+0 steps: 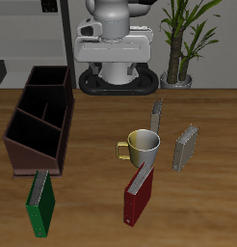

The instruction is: Place the green book into the right desk caddy's right compartment

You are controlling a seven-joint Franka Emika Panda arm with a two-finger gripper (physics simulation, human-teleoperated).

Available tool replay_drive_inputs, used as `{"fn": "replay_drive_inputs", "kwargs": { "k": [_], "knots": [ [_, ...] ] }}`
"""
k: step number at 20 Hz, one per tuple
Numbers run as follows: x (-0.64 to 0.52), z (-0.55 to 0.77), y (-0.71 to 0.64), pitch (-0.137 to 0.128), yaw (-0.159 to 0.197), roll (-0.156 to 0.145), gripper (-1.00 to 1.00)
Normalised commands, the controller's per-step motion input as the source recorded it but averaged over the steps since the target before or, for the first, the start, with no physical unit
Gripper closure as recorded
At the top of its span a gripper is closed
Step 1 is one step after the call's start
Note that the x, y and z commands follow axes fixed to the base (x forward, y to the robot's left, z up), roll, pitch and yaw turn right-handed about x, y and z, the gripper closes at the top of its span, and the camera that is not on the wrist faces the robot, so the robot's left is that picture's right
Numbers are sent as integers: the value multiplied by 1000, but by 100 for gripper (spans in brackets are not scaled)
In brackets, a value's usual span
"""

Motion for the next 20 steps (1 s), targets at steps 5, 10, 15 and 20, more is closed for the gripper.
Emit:
{"fn": "replay_drive_inputs", "kwargs": {
  "k": [5,10,15,20],
  "knots": [
    [283,153,-232,-16,4,9,-100],
    [220,176,-274,-48,11,2,-100],
    [260,162,-325,-9,20,5,-100],
    [231,135,-193,-10,21,45,-100]
  ]
}}
